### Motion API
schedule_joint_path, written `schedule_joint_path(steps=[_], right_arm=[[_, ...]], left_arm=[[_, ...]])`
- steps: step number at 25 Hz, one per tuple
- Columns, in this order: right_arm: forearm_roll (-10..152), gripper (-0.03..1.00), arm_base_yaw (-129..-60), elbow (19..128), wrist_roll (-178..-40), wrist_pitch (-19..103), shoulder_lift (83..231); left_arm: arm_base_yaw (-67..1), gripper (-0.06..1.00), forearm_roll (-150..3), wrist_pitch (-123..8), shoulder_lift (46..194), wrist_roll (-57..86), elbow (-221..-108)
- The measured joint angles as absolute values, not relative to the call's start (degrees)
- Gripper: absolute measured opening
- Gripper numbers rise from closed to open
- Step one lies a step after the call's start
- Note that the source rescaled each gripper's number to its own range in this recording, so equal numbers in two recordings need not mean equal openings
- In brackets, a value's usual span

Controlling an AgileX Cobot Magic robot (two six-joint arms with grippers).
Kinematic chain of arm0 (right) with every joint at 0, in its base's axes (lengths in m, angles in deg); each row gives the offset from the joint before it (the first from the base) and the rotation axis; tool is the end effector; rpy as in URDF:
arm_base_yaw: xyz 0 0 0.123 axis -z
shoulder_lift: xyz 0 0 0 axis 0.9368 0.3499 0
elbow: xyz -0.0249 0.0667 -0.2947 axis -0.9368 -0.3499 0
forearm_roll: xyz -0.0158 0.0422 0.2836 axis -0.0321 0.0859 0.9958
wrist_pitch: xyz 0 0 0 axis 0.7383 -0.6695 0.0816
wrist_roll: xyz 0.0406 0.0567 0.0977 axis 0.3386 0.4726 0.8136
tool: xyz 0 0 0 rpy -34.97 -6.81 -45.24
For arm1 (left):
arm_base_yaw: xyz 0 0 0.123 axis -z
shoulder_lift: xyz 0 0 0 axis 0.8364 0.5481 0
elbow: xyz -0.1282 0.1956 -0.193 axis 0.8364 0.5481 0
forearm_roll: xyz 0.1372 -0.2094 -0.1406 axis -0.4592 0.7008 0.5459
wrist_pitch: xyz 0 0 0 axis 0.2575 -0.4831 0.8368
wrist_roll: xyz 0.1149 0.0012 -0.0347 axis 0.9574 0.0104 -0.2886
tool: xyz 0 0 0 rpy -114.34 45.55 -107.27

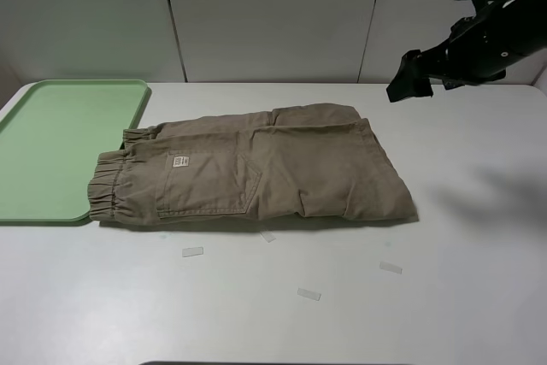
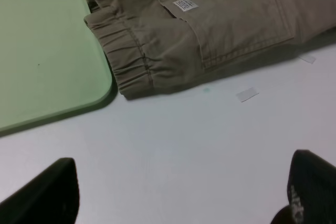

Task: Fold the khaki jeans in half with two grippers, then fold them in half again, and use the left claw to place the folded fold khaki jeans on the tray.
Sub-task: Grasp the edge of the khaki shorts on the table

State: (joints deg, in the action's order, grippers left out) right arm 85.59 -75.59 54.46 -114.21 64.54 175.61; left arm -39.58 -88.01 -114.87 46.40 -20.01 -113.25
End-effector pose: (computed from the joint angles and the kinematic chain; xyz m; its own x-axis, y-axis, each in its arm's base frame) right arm 0.3762 0.0646 0.2172 -0.7801 -0.2236 -0.5843 -0.3329 0.9391 0.0850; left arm 0.0323 -0.0084 0.2792 -0.4397 0.1276 -0.8890 0.2809 0.9597 -0.0012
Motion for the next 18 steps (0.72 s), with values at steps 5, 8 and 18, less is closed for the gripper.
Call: schedule_joint_path(steps=[5, 8, 18], right_arm=[[89.12, 1.00, -73.97, 60.07, -115.21, 67.24, 184.11], [91.49, 1.00, -73.46, 62.61, -116.41, 69.05, 188.54], [97.31, 1.00, -72.06, 63.78, -124.99, 72.02, 196.56]], left_arm=[[-39.58, 0.83, -88.01, -114.87, 46.40, -20.01, -113.25], [-39.58, 0.83, -88.01, -114.83, 46.40, -20.01, -113.25], [-39.58, 0.83, -88.01, -114.67, 46.40, -19.98, -113.25]])
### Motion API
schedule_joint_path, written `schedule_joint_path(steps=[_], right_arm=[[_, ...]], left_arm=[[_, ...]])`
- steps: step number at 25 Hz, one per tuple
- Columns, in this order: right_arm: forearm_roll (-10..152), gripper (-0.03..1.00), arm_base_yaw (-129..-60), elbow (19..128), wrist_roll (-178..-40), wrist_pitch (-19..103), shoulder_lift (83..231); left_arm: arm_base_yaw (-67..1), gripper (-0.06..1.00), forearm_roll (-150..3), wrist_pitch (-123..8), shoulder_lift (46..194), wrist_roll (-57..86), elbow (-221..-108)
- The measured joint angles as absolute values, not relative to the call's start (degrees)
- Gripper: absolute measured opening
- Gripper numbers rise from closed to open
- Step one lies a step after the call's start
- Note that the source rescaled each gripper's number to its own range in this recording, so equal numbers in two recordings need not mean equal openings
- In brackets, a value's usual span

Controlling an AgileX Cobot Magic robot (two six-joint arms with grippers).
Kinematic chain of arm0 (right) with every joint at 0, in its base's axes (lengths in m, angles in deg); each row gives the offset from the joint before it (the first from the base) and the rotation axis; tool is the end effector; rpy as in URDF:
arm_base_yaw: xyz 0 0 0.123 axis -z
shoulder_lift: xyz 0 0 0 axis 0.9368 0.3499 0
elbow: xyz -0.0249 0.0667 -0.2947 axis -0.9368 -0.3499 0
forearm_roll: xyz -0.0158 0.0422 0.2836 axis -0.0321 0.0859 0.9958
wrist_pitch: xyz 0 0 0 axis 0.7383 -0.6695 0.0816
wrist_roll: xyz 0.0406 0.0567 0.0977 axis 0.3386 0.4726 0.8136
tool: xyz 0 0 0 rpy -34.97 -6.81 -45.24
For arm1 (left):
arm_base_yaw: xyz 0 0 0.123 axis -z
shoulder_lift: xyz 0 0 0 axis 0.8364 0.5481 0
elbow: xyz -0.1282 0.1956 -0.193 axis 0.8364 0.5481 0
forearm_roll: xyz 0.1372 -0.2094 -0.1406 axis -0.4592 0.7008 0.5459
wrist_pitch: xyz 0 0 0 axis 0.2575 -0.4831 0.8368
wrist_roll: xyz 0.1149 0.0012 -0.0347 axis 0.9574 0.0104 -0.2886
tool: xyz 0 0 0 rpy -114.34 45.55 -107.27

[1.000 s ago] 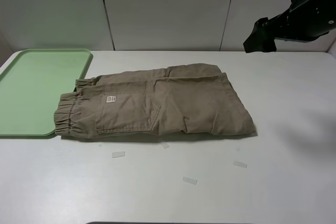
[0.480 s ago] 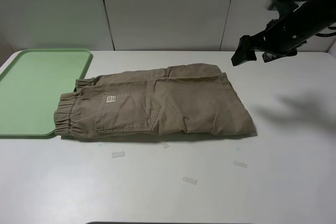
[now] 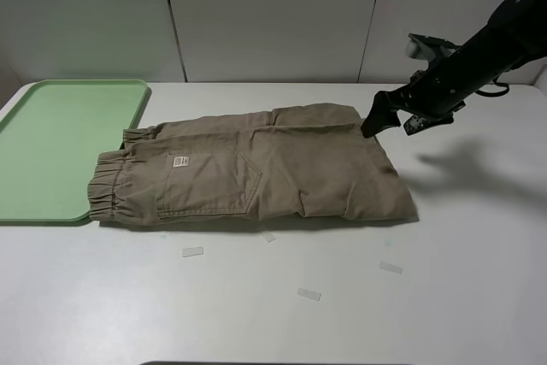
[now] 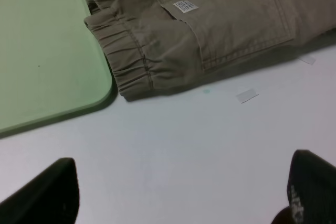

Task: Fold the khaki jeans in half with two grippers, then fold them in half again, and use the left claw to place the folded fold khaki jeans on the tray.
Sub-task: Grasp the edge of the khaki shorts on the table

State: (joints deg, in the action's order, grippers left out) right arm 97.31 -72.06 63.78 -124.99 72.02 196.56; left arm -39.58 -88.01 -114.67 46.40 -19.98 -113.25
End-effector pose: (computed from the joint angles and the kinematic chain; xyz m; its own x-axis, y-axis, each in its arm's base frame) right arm 0.4244 0.0618 0.1194 -0.9019 -0.2120 -0.3764 -0.3271 0.9043 0.2744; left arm 0.0325 -0.0084 0.2795 -0.4366 0.1272 -0.8906 0.2812 0.9597 -0.0008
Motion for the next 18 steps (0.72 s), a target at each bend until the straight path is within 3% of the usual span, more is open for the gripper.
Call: schedule_joint_path(steps=[18], right_arm=[[103.93, 1.00, -69.76, 70.85, -132.90, 77.78, 206.35]], left_arm=[[-39.58, 0.83, -88.01, -114.67, 46.39, -19.77, -113.25]])
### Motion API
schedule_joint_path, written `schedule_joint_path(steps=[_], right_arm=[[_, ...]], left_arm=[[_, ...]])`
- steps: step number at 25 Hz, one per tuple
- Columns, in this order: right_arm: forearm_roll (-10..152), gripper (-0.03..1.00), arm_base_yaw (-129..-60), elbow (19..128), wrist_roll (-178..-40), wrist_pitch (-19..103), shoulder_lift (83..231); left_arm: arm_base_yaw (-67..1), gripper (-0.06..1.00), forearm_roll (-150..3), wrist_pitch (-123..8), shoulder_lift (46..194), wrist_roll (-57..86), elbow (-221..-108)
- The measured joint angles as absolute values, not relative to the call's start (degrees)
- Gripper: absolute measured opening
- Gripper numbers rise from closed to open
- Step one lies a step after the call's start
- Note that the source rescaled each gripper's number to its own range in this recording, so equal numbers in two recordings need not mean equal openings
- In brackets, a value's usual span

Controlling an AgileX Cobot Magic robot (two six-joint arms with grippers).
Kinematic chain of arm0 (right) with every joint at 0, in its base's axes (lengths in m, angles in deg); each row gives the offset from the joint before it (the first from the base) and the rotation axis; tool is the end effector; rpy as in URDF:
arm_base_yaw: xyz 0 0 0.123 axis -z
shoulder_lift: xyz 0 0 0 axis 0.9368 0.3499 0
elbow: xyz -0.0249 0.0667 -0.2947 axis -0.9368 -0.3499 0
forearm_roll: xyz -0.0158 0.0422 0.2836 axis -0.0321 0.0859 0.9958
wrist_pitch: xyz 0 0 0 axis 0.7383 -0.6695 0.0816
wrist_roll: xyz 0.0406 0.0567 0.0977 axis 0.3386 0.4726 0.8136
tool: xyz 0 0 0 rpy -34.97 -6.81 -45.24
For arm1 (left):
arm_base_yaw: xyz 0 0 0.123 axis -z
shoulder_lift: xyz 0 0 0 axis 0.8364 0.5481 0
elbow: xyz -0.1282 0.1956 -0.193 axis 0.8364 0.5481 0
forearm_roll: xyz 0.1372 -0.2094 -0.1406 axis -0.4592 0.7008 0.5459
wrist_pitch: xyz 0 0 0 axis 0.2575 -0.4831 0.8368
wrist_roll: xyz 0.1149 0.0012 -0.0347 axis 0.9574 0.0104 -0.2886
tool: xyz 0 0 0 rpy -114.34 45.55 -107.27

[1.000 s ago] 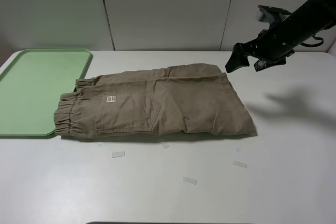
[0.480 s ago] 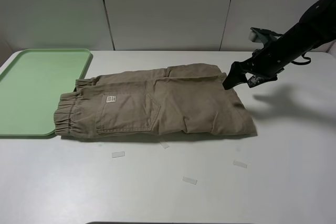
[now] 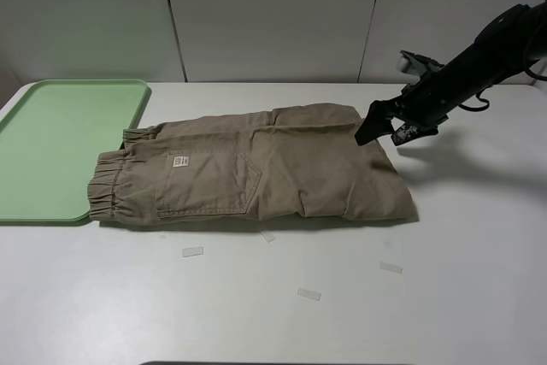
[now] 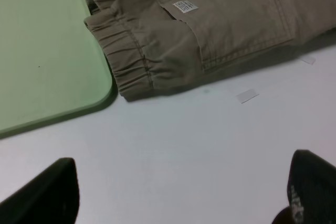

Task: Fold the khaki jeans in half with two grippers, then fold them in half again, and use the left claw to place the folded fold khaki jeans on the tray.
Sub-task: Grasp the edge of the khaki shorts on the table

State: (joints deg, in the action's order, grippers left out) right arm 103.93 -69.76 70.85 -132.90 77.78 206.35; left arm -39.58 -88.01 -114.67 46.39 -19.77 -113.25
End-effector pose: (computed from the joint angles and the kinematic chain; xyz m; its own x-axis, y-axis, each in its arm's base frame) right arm 0.4489 0.0576 0.0812 -0.9149 -0.2307 -0.3312 -0.3533 0.8546 0.3806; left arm 0.0324 -0.0084 0.2795 -0.4354 0.1306 -0.8907 0.2828 0.9592 0.0025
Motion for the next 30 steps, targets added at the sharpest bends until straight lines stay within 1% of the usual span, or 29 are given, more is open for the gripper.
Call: schedule_joint_path(steps=[7, 12, 20, 22, 24, 26, 28, 30], right_arm=[[105.61, 1.00, -69.88, 71.85, -135.56, 77.66, 209.04], [106.05, 1.00, -71.21, 71.98, -136.25, 77.47, 209.73], [106.92, 1.00, -75.33, 71.98, -137.34, 76.75, 209.90], [107.72, 0.98, -76.44, 71.98, -137.89, 76.75, 210.04], [108.19, 0.93, -77.48, 71.98, -138.77, 76.53, 210.10], [108.29, 0.80, -78.35, 71.98, -138.93, 76.10, 210.10], [108.19, 0.62, -78.94, 71.98, -138.99, 75.45, 210.10], [107.21, 0.34, -79.31, 71.98, -139.04, 74.46, 210.16]], left_arm=[[-39.58, 0.83, -88.01, -114.67, 46.39, -19.77, -113.25], [-39.58, 0.83, -88.01, -114.67, 46.39, -19.77, -113.25], [-39.58, 0.83, -88.01, -114.67, 46.34, -19.77, -113.25], [-39.58, 0.83, -88.01, -114.67, 46.34, -19.77, -113.25], [-39.58, 0.83, -88.01, -114.67, 46.34, -19.77, -113.25], [-39.58, 0.83, -88.01, -114.67, 46.34, -19.77, -113.25], [-39.58, 0.83, -88.01, -114.67, 46.34, -19.77, -113.25], [-39.58, 0.83, -88.01, -114.67, 46.34, -19.77, -113.25]])
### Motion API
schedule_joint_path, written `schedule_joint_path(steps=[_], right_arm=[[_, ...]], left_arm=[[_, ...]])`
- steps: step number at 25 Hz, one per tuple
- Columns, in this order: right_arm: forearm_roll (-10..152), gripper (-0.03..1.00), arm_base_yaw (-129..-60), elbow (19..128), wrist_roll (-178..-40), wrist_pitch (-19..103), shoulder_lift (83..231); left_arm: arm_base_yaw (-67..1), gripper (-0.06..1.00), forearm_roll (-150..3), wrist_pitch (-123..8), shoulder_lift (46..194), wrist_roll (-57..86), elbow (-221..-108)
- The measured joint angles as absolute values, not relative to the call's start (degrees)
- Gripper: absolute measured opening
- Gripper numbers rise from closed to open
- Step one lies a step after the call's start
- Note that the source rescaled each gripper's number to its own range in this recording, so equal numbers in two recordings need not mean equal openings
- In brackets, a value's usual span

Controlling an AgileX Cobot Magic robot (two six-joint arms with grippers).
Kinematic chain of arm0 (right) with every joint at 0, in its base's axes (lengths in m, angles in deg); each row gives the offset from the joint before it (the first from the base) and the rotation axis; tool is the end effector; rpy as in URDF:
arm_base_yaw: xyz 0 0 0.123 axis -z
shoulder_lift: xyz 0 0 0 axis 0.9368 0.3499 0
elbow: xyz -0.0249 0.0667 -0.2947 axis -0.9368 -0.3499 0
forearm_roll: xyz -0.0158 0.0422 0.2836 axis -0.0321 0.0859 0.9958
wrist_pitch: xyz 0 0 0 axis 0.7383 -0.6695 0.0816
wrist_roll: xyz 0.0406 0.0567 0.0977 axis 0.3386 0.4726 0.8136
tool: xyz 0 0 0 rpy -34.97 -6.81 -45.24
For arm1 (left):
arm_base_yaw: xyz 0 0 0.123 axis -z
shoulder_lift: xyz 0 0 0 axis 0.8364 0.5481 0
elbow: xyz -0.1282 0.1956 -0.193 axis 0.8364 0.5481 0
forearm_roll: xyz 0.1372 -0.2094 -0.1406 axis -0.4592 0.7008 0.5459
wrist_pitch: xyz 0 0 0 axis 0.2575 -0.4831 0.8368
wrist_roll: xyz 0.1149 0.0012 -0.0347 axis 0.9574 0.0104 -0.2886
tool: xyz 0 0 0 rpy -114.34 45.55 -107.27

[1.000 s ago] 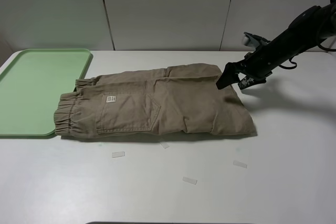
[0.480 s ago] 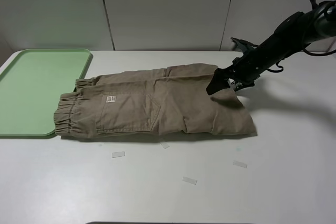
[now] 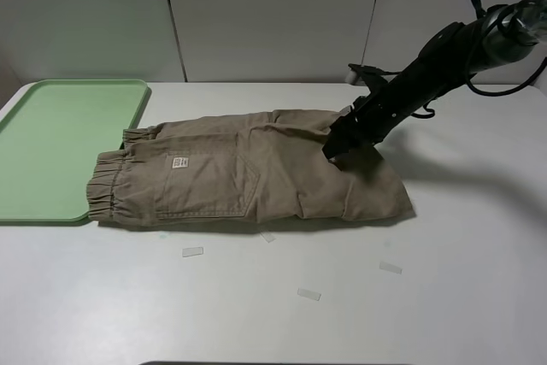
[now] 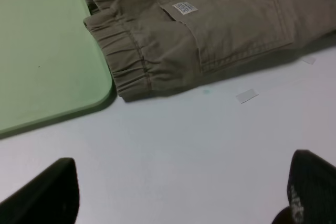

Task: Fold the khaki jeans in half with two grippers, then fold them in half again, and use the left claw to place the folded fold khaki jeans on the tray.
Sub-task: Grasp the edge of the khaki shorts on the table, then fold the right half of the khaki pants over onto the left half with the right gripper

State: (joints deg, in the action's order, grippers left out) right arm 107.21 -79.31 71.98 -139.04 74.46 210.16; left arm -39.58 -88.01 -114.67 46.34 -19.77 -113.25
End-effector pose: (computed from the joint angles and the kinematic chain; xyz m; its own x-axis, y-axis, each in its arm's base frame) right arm 0.4431 0.1331 0.0579 -0.8382 -0.3997 -0.3711 -0.5264 0.7708 0.3588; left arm 0.0323 -0.0084 0.2796 -0.4347 0.1304 -0.8911 0.2828 0.9592 0.0024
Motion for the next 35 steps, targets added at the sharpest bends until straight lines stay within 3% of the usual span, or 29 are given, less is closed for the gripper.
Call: schedule_joint_path(steps=[2, 3, 11, 24, 29, 35], right_arm=[[105.58, 0.09, -79.44, 71.98, -138.98, 74.25, 210.16], [104.42, 0.04, -79.57, 71.98, -138.88, 74.10, 210.16], [85.50, 0.04, -78.42, 72.09, -124.74, 75.41, 209.59], [47.86, 0.04, -69.10, 72.04, -100.80, 79.94, 202.75], [39.67, 0.04, -70.18, 72.04, -89.11, 81.32, 201.52], [38.64, 0.04, -76.91, 72.00, -79.87, 84.45, 197.80]], left_arm=[[-39.58, 0.83, -88.01, -114.67, 46.34, -19.77, -113.25], [-39.58, 0.83, -88.01, -114.67, 46.34, -19.77, -113.25], [-39.58, 0.83, -88.01, -114.67, 46.34, -19.77, -113.25], [-39.58, 0.83, -88.01, -114.67, 46.34, -19.77, -113.25], [-39.58, 0.83, -88.01, -114.67, 46.34, -19.77, -113.25], [-39.58, 0.83, -88.01, -114.67, 46.34, -19.77, -113.25]])
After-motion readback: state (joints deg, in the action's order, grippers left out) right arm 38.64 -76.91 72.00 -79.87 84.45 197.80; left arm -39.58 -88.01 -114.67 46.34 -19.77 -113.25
